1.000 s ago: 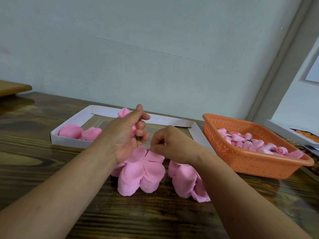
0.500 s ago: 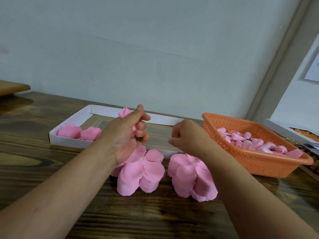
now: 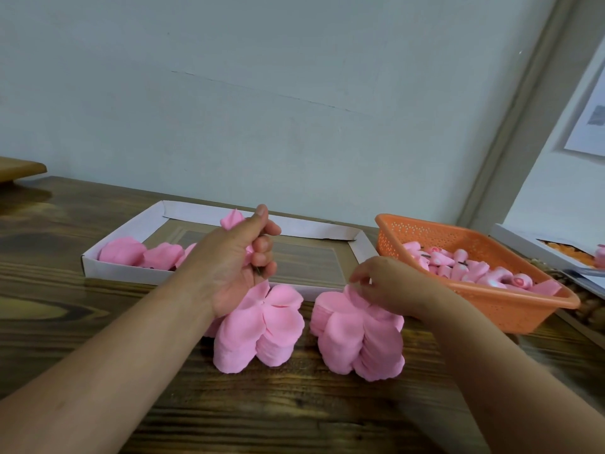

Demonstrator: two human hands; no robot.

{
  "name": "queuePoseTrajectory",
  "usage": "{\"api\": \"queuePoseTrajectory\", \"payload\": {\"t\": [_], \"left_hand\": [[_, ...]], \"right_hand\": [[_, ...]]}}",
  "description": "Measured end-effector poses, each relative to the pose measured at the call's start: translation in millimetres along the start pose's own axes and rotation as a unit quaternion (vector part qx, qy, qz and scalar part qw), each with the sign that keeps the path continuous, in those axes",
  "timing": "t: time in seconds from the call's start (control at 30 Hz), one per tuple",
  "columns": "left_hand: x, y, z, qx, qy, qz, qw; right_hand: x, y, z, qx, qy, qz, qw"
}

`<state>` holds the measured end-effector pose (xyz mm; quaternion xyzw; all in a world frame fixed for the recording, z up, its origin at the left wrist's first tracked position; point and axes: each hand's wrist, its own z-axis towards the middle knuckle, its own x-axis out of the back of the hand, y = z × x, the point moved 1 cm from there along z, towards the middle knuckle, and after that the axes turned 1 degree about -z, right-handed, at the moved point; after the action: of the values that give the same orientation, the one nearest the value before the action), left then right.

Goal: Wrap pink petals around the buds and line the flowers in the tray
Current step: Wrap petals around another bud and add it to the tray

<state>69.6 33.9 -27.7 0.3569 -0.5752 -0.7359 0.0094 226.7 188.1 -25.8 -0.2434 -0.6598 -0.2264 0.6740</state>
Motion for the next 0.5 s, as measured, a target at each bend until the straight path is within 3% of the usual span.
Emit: {"api": "queuePoseTrajectory", "payload": {"t": [0.17, 0.5], "left_hand": [[0.3, -0.3, 0.2, 0.002, 0.000, 0.001, 1.000], [2.0, -1.9, 0.7, 0.006, -0.008, -0.005, 1.000]], "right_hand": [[0.5, -3.8, -3.3, 0.009, 0.054, 0.002, 0.998], [-1.3, -1.0, -0.4, 0.025, 0.029, 0.005, 0.999]]}}
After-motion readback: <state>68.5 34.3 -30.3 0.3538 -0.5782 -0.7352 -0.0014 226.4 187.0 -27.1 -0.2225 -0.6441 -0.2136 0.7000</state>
